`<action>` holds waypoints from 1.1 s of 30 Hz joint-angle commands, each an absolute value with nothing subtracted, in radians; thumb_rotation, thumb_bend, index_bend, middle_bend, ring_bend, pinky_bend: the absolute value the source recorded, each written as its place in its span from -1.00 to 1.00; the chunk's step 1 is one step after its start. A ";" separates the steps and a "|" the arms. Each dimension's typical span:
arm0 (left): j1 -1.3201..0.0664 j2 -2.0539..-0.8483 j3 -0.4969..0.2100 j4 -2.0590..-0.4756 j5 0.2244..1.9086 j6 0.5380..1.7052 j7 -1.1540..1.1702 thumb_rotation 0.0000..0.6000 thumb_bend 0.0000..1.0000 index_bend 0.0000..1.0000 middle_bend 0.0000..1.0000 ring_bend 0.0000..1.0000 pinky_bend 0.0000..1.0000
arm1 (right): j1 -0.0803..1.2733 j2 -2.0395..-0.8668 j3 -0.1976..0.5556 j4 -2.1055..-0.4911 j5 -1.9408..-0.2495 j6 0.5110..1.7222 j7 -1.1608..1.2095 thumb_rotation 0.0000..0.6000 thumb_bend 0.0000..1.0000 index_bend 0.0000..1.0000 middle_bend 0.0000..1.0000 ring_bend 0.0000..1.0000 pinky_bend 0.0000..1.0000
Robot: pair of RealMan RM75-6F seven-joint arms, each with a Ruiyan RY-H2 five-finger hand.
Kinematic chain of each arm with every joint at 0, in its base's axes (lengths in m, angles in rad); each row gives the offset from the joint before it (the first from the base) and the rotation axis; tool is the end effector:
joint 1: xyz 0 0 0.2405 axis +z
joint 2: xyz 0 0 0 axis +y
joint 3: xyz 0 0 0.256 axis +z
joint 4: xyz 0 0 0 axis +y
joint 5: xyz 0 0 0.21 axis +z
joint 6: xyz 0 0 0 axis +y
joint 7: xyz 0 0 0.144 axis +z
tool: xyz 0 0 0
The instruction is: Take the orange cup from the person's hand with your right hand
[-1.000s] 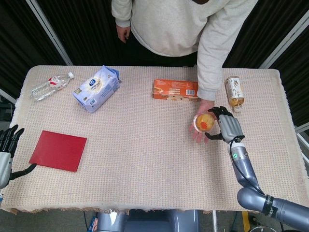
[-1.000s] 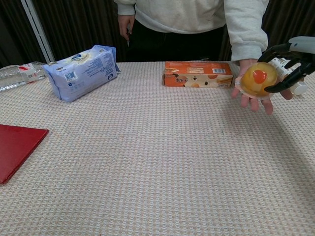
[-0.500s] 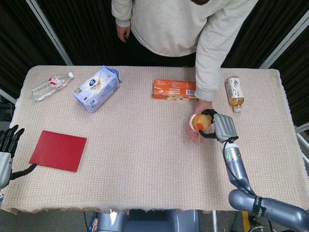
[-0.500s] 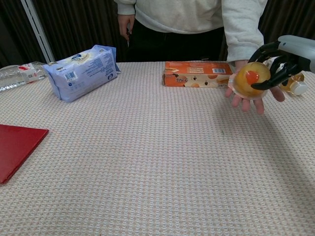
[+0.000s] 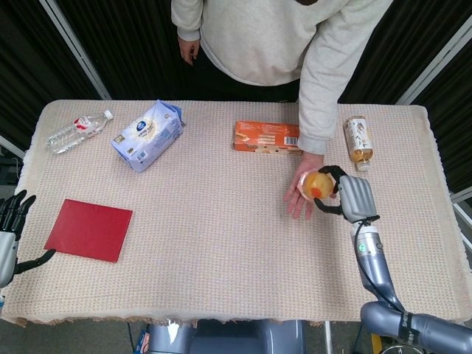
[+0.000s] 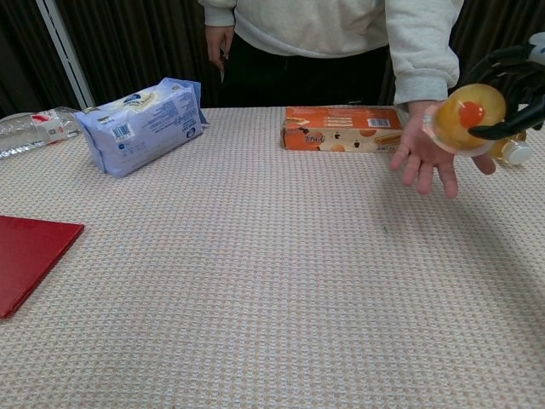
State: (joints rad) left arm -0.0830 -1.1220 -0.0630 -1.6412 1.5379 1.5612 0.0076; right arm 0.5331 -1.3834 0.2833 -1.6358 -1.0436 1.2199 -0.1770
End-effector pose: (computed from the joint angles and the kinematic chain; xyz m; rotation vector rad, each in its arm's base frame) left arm -0.2950 0.1820 0.1654 -1.3576 -0.8417 -1.0009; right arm -0.2007 -0.3342 0.0814 1.3440 -1.1051 1.1157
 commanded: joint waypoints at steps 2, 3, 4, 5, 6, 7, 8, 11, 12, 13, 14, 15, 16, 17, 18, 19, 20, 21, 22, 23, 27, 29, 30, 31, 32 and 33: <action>-0.083 -1.125 -0.059 -1.637 1.545 1.562 0.019 1.00 -0.83 -0.98 -1.00 -1.00 -1.00 | 0.410 -1.242 0.186 -1.736 -1.137 1.274 -0.104 1.00 -0.39 0.43 0.28 0.11 0.32; -0.083 -1.126 -0.058 -1.637 1.545 1.561 0.022 1.00 -0.83 -0.98 -1.00 -1.00 -1.00 | 0.388 -1.222 0.167 -1.745 -1.157 1.282 -0.084 1.00 -0.39 0.43 0.28 0.11 0.32; -0.083 -1.127 -0.058 -1.638 1.546 1.560 0.023 1.00 -0.83 -0.98 -1.00 -1.00 -1.00 | 0.372 -1.210 0.150 -1.747 -1.169 1.287 -0.073 1.00 -0.39 0.43 0.28 0.11 0.32; -0.084 -1.128 -0.059 -1.638 1.546 1.561 0.026 1.00 -0.83 -0.98 -1.00 -1.00 -1.00 | 0.350 -1.197 0.126 -1.746 -1.188 1.293 -0.056 1.00 -0.39 0.43 0.28 0.11 0.32; -0.084 -1.129 -0.059 -1.637 1.546 1.562 0.030 1.00 -0.83 -0.98 -1.00 -1.00 -1.00 | 0.331 -1.190 0.104 -1.742 -1.207 1.297 -0.039 1.00 -0.39 0.43 0.28 0.11 0.32; -0.083 -1.130 -0.060 -1.637 1.546 1.563 0.032 1.00 -0.83 -0.98 -1.00 -1.00 -1.00 | 0.313 -1.186 0.080 -1.735 -1.223 1.297 -0.025 1.00 -0.39 0.42 0.28 0.11 0.32; -0.083 -1.132 -0.060 -1.637 1.547 1.565 0.036 1.00 -0.83 -0.98 -1.00 -1.00 -1.00 | 0.299 -1.186 0.059 -1.727 -1.238 1.296 -0.014 1.00 -0.39 0.42 0.28 0.11 0.32; -0.083 -1.136 -0.060 -1.634 1.549 1.567 0.047 1.00 -0.83 -0.98 -1.00 -1.00 -1.00 | 0.270 -1.202 0.009 -1.696 -1.274 1.284 0.002 1.00 -0.39 0.42 0.28 0.11 0.32; -0.083 -1.138 -0.060 -1.634 1.549 1.568 0.050 1.00 -0.83 -0.98 -1.00 -1.00 -1.00 | 0.264 -1.215 -0.004 -1.681 -1.286 1.282 -0.001 1.00 -0.39 0.42 0.28 0.11 0.32; -0.083 -1.139 -0.060 -1.633 1.550 1.568 0.052 1.00 -0.83 -0.98 -1.00 -1.00 -1.00 | 0.261 -1.227 -0.013 -1.670 -1.294 1.278 -0.006 1.00 -0.39 0.42 0.28 0.10 0.32; -0.083 -1.140 -0.060 -1.633 1.550 1.569 0.054 1.00 -0.82 -0.98 -1.00 -1.00 -1.00 | 0.258 -1.246 -0.023 -1.654 -1.304 1.273 -0.015 1.00 -0.39 0.42 0.28 0.10 0.32; -0.083 -1.141 -0.059 -1.632 1.551 1.570 0.055 1.00 -0.82 -0.98 -1.00 -1.00 -1.00 | 0.257 -1.258 -0.027 -1.644 -1.309 1.271 -0.021 1.00 -0.39 0.41 0.27 0.10 0.32; -0.082 -1.142 -0.060 -1.632 1.552 1.571 0.055 1.00 -0.83 -0.98 -1.00 -1.00 -1.00 | 0.257 -1.281 -0.032 -1.631 -1.315 1.263 -0.032 1.00 -0.39 0.41 0.27 0.09 0.32; -0.082 -1.142 -0.060 -1.631 1.552 1.572 0.055 1.00 -0.82 -0.98 -1.00 -1.00 -1.00 | 0.257 -1.294 -0.033 -1.622 -1.317 1.261 -0.038 1.00 -0.39 0.41 0.27 0.08 0.32; -0.082 -1.143 -0.060 -1.630 1.553 1.574 0.055 1.00 -0.83 -0.98 -1.00 -1.00 -1.00 | 0.258 -1.314 -0.033 -1.609 -1.319 1.255 -0.047 1.00 -0.39 0.40 0.25 0.07 0.32; -0.081 -1.143 -0.061 -1.629 1.552 1.575 0.054 1.00 -0.82 -0.98 -1.00 -1.00 -1.00 | 0.259 -1.332 -0.031 -1.598 -1.317 1.250 -0.056 1.00 -0.40 0.37 0.21 0.04 0.30; -0.081 -1.143 -0.061 -1.629 1.552 1.575 0.054 1.00 -0.82 -0.98 -1.00 -1.00 -1.00 | 0.260 -1.338 -0.031 -1.594 -1.317 1.247 -0.060 1.00 -0.42 0.26 0.10 -0.07 0.20; -0.080 -1.143 -0.061 -1.628 1.551 1.576 0.053 1.00 -0.83 -0.98 -1.00 -1.00 -1.00 | 0.263 -1.349 -0.031 -1.587 -1.314 1.239 -0.067 1.00 -0.45 0.11 -0.06 -0.24 0.02; -0.080 -1.143 -0.062 -1.628 1.551 1.577 0.051 1.00 -0.83 -0.98 -1.00 -1.00 -1.00 | 0.265 -1.359 -0.031 -1.582 -1.311 1.229 -0.073 1.00 -0.48 -0.04 -0.22 -0.42 -0.16; -0.080 -1.143 -0.062 -1.627 1.551 1.578 0.050 1.00 -0.83 -0.98 -1.00 -1.00 -1.00 | 0.267 -1.363 -0.034 -1.582 -1.308 1.219 -0.075 1.00 -0.53 -0.29 -0.48 -0.70 -0.40; -0.080 -1.143 -0.063 -1.624 1.553 1.579 0.043 1.00 -0.83 -0.98 -1.00 -1.00 -1.00 | 0.281 -1.352 -0.038 -1.604 -1.266 1.157 -0.119 1.00 -0.65 -0.79 -0.99 -1.00 -0.91; -0.081 -1.144 -0.063 -1.623 1.556 1.580 0.042 1.00 -0.83 -0.98 -1.00 -1.00 -1.00 | 0.280 -1.342 -0.034 -1.616 -1.258 1.160 -0.145 1.00 -0.69 -0.85 -1.00 -1.00 -0.99; -0.081 -1.144 -0.063 -1.622 1.556 1.581 0.042 1.00 -0.83 -0.98 -1.00 -1.00 -1.00 | 0.279 -1.338 -0.031 -1.619 -1.258 1.169 -0.156 1.00 -0.71 -0.87 -1.00 -1.00 -1.00; -0.081 -1.144 -0.063 -1.621 1.557 1.581 0.042 1.00 -0.83 -0.98 -1.00 -1.00 -1.00 | 0.275 -1.333 -0.025 -1.622 -1.261 1.185 -0.168 1.00 -0.72 -0.88 -1.00 -1.00 -1.00; -0.081 -1.145 -0.063 -1.621 1.557 1.581 0.042 1.00 -0.83 -0.98 -1.00 -1.00 -1.00 | 0.271 -1.329 -0.020 -1.625 -1.263 1.200 -0.176 1.00 -0.74 -0.89 -1.00 -1.00 -1.00; -0.080 -1.145 -0.063 -1.621 1.557 1.582 0.041 1.00 -0.83 -0.98 -1.00 -1.00 -1.00 | 0.267 -1.324 -0.015 -1.628 -1.263 1.212 -0.181 1.00 -0.74 -0.89 -1.00 -1.00 -1.00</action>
